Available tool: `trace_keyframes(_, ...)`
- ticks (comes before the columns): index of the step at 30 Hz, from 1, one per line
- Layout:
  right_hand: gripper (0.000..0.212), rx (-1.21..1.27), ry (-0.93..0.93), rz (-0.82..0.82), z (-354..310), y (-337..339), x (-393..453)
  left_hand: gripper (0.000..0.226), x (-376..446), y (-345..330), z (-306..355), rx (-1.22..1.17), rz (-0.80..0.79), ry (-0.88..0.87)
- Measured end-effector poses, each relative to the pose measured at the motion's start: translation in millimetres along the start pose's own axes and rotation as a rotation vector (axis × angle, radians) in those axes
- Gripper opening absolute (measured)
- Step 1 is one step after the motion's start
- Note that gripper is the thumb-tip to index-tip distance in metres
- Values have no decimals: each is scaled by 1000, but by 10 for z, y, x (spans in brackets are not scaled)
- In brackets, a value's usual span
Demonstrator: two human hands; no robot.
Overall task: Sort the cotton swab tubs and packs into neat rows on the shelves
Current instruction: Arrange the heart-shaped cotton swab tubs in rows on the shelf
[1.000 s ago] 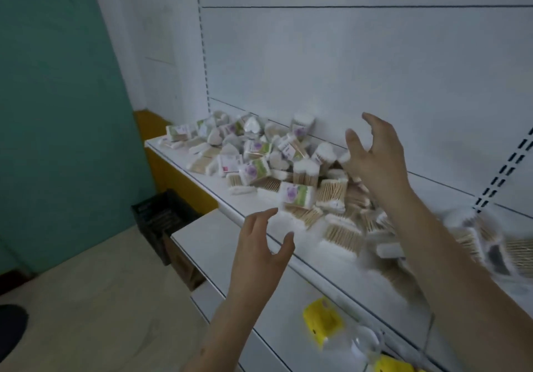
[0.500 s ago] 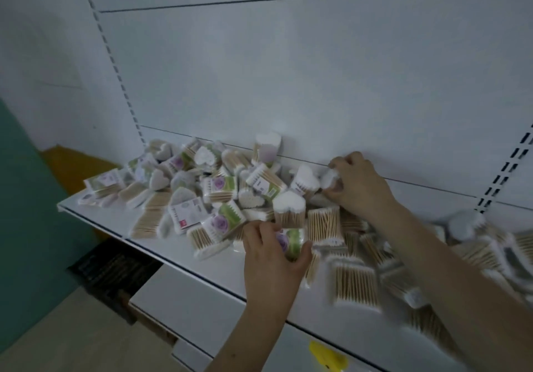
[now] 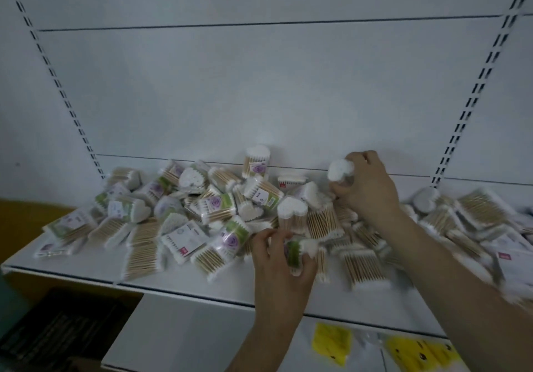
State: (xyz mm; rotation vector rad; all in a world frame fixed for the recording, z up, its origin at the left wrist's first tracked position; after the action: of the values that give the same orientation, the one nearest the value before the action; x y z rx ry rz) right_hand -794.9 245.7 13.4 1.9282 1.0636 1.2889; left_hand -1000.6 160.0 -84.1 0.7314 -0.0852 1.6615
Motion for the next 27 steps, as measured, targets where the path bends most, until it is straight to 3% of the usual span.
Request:
trace_keyframes(9,52,305,-203,192,-182,524,-737,28,-32,239,261,-314,-199,-81)
trace_keyframes(19,52,253,-295,320,54,1115,-1602,30,-270,-188,574,-508,-346,-128)
trace_keyframes(27,47,218,-396,476,583,1776,-2116,37,-668,-758,1182,-569,-511,-188)
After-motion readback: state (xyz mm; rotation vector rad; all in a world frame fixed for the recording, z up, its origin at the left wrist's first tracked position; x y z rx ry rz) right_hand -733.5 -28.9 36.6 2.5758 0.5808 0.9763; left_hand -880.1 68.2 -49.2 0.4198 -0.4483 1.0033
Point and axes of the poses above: each hand's wrist, its own x-axis towards the middle knuckle, its own y-axis out of the back of the hand, z = x × y, the point moved 3 cm from there along x, towards the middle knuckle, and after that the axes turned 5 degrees about -x, right-handed, at the moved point
